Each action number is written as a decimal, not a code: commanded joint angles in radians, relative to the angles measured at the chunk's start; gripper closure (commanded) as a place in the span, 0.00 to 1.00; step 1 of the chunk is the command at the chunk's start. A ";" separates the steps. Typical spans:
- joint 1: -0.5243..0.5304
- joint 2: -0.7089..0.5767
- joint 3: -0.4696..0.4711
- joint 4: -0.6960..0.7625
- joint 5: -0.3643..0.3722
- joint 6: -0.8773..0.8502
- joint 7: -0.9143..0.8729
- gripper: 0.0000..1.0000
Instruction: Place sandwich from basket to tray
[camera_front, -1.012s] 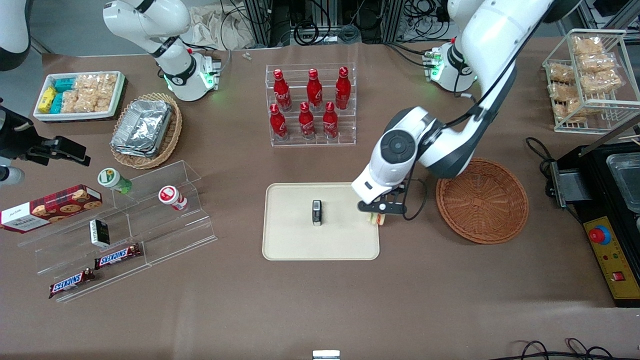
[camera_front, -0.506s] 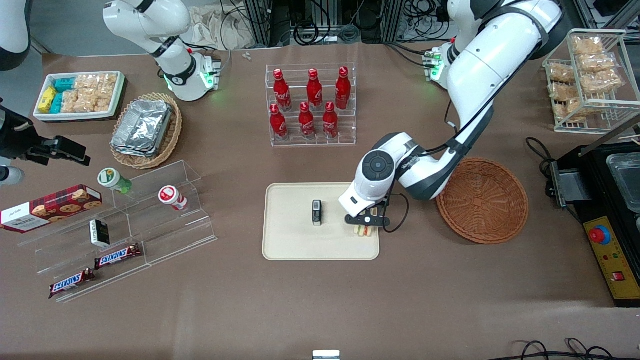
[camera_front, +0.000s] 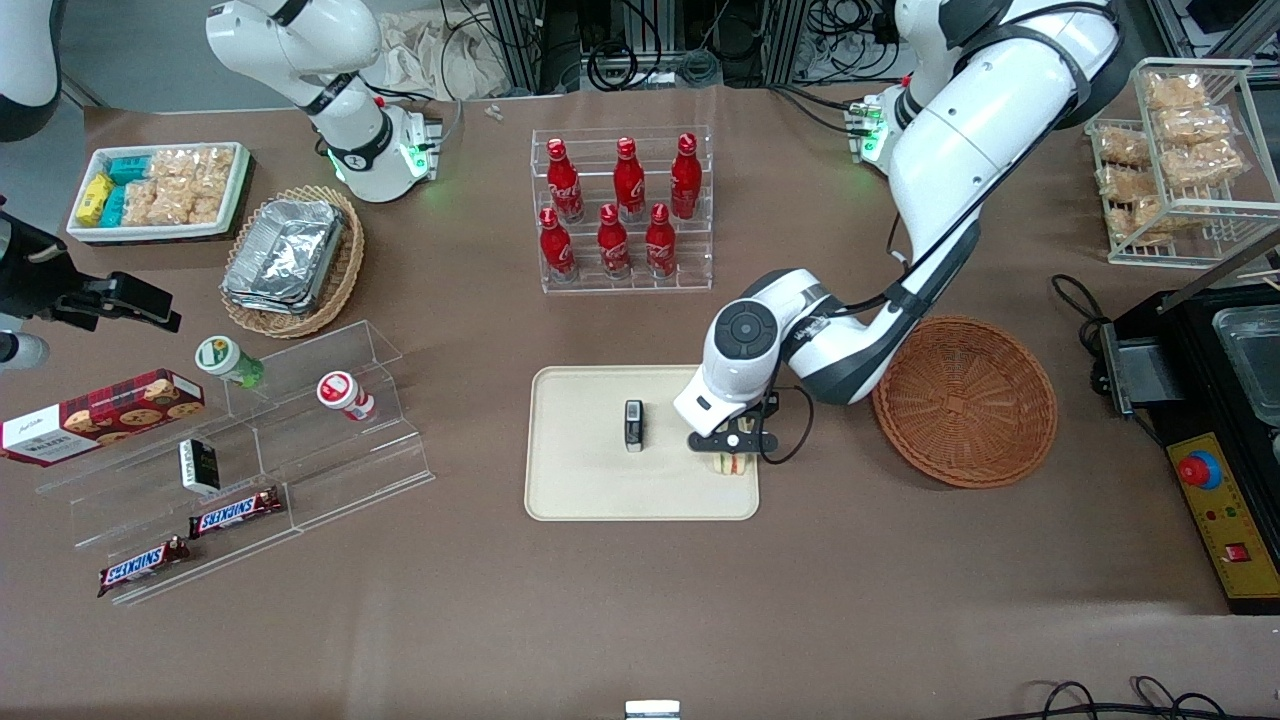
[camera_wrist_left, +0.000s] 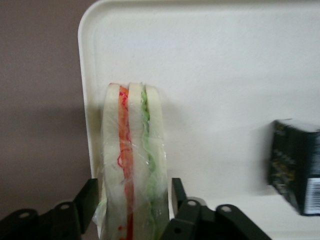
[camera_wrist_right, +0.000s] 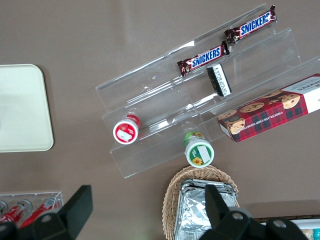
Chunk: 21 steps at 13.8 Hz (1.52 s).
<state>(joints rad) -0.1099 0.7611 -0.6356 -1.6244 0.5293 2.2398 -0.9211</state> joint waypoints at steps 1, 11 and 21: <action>0.033 -0.142 -0.042 -0.009 -0.049 -0.022 -0.077 0.00; 0.027 -0.659 0.268 -0.015 -0.540 -0.484 0.353 0.00; 0.019 -0.859 0.605 -0.029 -0.565 -0.715 0.729 0.00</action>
<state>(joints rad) -0.0775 -0.0822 -0.0355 -1.6342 -0.0179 1.5233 -0.1967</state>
